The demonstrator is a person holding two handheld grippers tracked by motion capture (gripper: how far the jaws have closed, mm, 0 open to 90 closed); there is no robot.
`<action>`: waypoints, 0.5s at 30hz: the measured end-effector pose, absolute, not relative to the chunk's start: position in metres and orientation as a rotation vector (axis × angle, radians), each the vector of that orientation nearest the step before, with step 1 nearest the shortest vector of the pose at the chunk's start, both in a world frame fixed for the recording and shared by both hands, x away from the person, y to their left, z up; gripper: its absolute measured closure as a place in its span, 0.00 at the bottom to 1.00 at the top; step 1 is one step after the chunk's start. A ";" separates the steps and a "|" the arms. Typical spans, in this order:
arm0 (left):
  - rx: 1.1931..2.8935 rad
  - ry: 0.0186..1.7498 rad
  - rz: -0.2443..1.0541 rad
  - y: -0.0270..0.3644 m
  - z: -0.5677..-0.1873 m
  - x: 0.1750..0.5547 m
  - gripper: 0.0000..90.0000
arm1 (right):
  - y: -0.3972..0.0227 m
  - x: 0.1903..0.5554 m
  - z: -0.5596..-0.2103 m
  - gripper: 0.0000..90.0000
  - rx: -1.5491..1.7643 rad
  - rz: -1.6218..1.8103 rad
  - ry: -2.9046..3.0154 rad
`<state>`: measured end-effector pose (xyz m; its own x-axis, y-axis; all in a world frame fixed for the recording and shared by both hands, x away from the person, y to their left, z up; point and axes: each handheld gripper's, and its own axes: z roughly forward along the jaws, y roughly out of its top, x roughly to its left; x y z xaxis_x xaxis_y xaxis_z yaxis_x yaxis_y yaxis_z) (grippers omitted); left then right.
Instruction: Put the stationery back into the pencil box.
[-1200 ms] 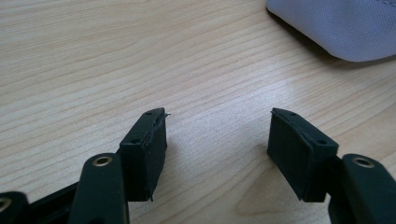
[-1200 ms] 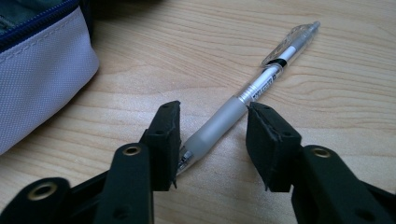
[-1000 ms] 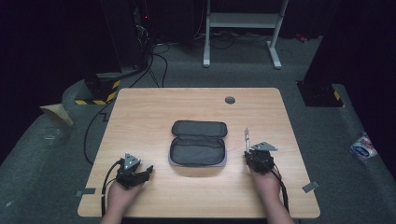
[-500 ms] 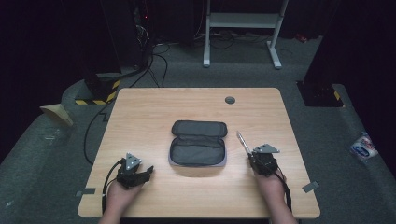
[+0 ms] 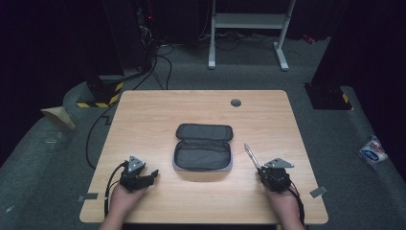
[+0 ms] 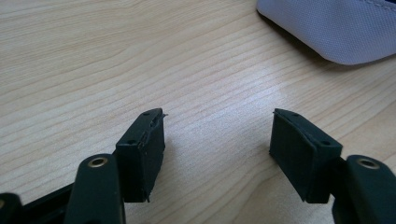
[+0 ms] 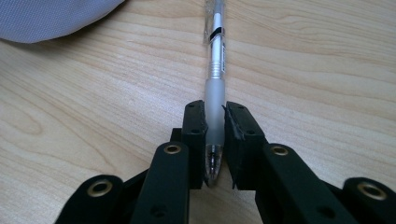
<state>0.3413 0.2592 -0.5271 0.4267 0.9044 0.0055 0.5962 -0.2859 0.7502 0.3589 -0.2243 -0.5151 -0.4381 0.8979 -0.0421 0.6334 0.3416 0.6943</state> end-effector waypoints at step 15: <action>1.996 1.256 0.581 0.260 -0.528 0.336 0.39 | -0.215 0.388 -0.508 0.58 1.342 0.910 2.155</action>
<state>0.3360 0.2601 -0.5281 0.4297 0.9030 0.0072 0.5899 -0.2867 0.7548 0.3881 -0.2155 -0.5078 -0.4317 0.9017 -0.0239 0.6116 0.3121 0.7270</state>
